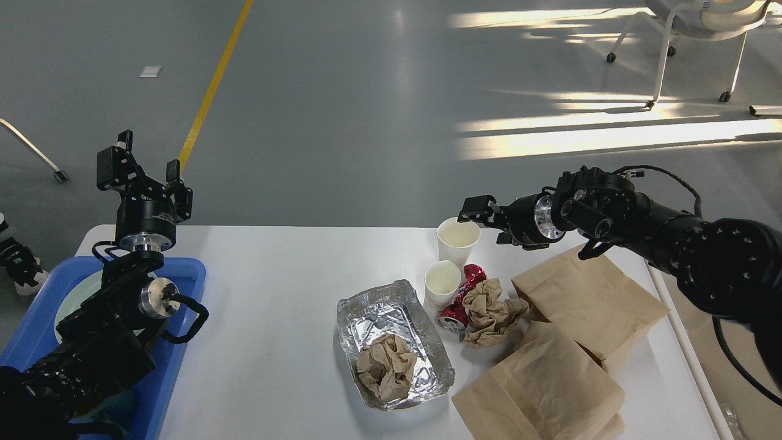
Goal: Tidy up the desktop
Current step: 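Reach the right gripper toward the white paper cup, then grasp the white paper cup with the right gripper, then carry the paper cup to the white bin and release it, then move the right gripper to the crumpled paper beside the red can, then grasp the crumpled paper with the right gripper, then carry the crumpled paper to the white bin and drop it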
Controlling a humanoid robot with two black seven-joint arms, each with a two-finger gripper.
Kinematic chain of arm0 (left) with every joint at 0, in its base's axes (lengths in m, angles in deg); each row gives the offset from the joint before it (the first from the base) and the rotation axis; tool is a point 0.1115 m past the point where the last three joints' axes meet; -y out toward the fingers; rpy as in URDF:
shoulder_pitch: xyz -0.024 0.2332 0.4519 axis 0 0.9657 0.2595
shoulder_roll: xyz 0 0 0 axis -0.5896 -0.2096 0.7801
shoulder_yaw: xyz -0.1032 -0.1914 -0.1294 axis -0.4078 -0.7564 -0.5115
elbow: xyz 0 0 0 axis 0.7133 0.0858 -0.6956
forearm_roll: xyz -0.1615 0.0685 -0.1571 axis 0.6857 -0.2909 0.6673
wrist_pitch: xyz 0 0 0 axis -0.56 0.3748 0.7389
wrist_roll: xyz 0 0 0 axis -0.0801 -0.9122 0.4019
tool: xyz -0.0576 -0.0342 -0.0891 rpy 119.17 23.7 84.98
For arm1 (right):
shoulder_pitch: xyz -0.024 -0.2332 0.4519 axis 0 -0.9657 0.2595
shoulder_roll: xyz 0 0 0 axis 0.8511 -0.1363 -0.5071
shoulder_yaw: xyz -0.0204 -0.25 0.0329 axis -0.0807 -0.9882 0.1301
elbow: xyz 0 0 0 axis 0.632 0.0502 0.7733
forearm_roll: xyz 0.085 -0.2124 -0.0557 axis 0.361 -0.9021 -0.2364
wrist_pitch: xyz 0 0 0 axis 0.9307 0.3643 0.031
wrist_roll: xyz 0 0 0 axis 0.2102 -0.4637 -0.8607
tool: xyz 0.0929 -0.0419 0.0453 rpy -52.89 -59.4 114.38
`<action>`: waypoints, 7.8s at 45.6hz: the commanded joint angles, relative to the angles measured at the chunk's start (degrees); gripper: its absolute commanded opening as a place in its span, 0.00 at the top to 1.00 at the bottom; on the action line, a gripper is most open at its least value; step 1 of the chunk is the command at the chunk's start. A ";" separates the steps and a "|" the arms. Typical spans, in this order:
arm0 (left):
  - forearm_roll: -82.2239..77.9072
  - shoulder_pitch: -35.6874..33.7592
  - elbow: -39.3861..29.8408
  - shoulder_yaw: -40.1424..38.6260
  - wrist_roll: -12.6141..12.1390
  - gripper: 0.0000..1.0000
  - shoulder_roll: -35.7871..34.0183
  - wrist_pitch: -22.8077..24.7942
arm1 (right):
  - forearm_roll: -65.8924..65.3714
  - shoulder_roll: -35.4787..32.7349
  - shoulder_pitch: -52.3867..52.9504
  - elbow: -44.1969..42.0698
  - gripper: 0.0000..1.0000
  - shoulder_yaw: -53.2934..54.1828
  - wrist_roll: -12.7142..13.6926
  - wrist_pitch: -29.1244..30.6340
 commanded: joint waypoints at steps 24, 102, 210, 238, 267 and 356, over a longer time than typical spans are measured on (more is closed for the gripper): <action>0.00 0.02 0.00 0.00 0.00 0.03 0.00 0.00 | 2.16 3.40 -3.84 -0.85 0.04 2.10 4.62 -9.85; 0.00 0.02 0.00 0.00 0.00 0.03 0.00 0.00 | 2.16 -17.07 31.13 16.29 1.00 7.55 9.89 9.91; 0.00 0.02 0.00 0.00 0.00 0.03 0.00 0.00 | 1.98 -18.58 32.19 41.60 0.00 -19.61 10.07 -15.31; 0.00 0.02 0.00 0.00 0.00 0.03 -0.09 0.00 | 2.07 -10.93 33.88 48.73 0.00 -12.85 10.16 -0.53; 0.00 0.02 0.00 0.00 0.00 0.03 -0.09 0.00 | -9.70 0.94 16.91 44.77 0.01 -11.96 10.16 -22.51; 0.00 0.02 0.00 0.00 0.00 0.03 -0.09 0.00 | -10.15 -34.12 39.68 43.46 1.00 -6.16 9.81 -12.31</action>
